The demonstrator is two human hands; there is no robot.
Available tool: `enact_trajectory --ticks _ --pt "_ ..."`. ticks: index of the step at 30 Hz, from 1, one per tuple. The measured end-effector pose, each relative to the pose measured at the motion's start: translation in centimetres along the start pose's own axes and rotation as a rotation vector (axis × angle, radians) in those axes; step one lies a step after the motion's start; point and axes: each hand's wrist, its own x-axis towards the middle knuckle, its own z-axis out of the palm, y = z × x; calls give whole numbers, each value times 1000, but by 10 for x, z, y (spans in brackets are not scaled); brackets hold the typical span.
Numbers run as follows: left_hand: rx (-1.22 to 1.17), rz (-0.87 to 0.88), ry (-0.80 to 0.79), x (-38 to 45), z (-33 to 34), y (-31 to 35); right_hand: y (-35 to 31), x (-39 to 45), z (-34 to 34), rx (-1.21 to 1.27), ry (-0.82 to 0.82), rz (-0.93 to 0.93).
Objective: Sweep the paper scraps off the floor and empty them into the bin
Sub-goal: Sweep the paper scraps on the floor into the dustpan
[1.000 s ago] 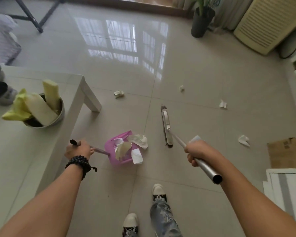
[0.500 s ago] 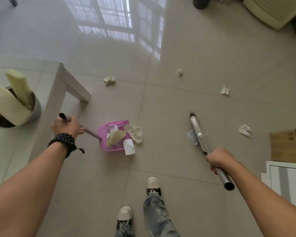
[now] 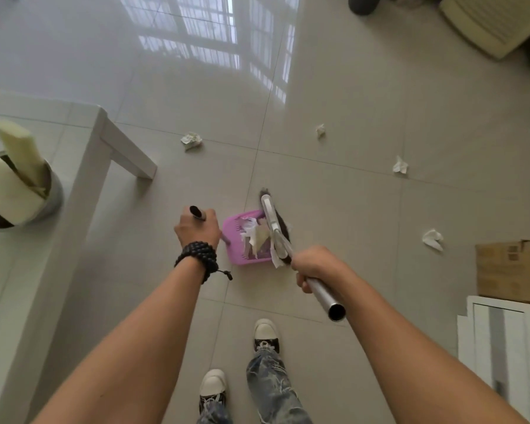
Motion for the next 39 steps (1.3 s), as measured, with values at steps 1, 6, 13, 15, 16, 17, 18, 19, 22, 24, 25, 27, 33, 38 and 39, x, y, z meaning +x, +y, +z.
enact_trajectory --ticks 1,6,13,15,16,17,18,19,22,24,25,27,33,38,39 --pt "5 -7 1 1 4 -2 -5 -3 -4 -17 -15 4" --pt "-16 -67 35 -1 -4 6 -21 -15 -42 -138 -34 -16" --pt "61 -80 -4 -18 -2 19 -27 -20 -66 -349 109 -56" --pt "75 -81 -12 -19 -2 22 -17 -14 -61 -376 128 -38" --pt "86 -80 -14 -18 -2 23 -11 -9 -58 -355 131 -29" --pt "98 -77 -21 -18 -2 24 -5 -4 -55 -309 124 -17" --pt "111 -70 -24 -17 -3 23 -1 1 -52 -240 105 -2" --pt "117 -61 -22 -16 -2 23 1 5 -50 -153 77 17" --pt "125 -38 -20 -13 0 19 2 9 -45 154 -42 89" --pt "135 -28 -31 -13 2 18 3 8 -42 349 -112 130" --pt "139 -25 -36 -13 2 18 3 8 -39 436 -129 143" --pt "145 -17 -41 -12 3 18 2 7 -31 535 -131 149" --pt "164 2 -67 -16 2 18 -7 -8 -17 342 -95 41" --pt "172 -6 -83 -18 -3 15 -20 -18 -8 173 -146 -19" --pt "172 -18 -81 -18 -5 13 -23 -19 -8 147 -152 -22"
